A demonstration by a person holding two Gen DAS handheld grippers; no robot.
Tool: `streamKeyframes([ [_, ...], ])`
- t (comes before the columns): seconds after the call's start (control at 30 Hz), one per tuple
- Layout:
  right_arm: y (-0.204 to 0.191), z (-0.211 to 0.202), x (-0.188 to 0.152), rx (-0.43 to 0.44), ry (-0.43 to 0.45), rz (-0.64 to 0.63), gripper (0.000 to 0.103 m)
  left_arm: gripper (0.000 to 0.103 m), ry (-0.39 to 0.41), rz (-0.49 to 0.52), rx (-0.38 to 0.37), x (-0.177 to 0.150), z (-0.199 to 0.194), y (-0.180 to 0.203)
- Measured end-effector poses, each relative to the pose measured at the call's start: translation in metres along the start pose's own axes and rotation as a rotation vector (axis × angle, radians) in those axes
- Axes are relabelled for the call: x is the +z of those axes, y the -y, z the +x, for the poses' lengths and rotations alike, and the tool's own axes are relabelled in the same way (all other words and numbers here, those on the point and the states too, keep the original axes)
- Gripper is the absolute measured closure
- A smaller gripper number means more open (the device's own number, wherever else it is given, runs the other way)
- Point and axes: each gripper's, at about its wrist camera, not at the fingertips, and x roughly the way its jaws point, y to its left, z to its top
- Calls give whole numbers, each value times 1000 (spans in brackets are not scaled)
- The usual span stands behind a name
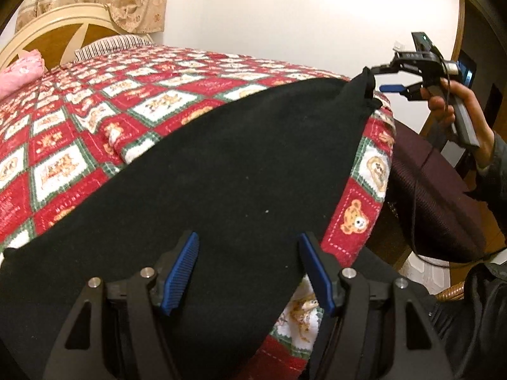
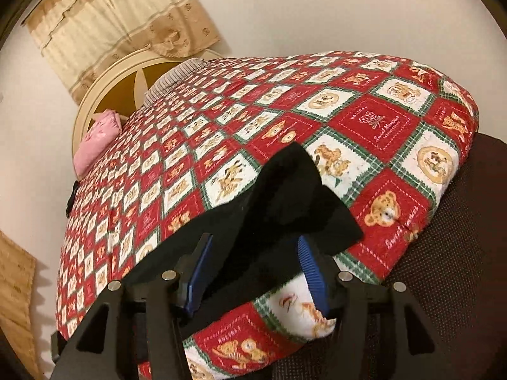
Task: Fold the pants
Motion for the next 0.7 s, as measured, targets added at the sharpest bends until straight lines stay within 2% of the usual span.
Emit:
streamKeyframes([
  [0.1,-2,13,11,13,-27,29,47,34,-8,-14,-15,1,2,-3],
  [0.17,-5,23,16,-11,-38,31,47,34,-10,-18,-24,0,2,-4],
  [0.2,-4,28,18,-18,-40,52,51,34,-9,-23,-29,0,2,-5],
  [0.23,-2,33,22,-20,-46,78,73,34,-8,-32,-37,-1,2,-6],
  [0.3,-8,39,31,2,-47,76,100,34,-4,-51,-54,-1,1,-9],
  [0.4,-31,29,46,97,15,17,100,34,2,-72,-75,-2,1,-13],
  [0.43,-42,18,53,151,62,-15,100,34,3,-76,-79,-2,1,-14],
  [0.53,-57,-11,59,229,169,-97,100,34,10,-82,-83,-2,0,-14],
  [0.6,-52,-20,53,233,184,-106,100,34,16,-85,-85,-3,-1,-15],
  [0.7,-18,-13,36,186,151,-50,100,34,22,-88,-92,-4,-2,-16],
])
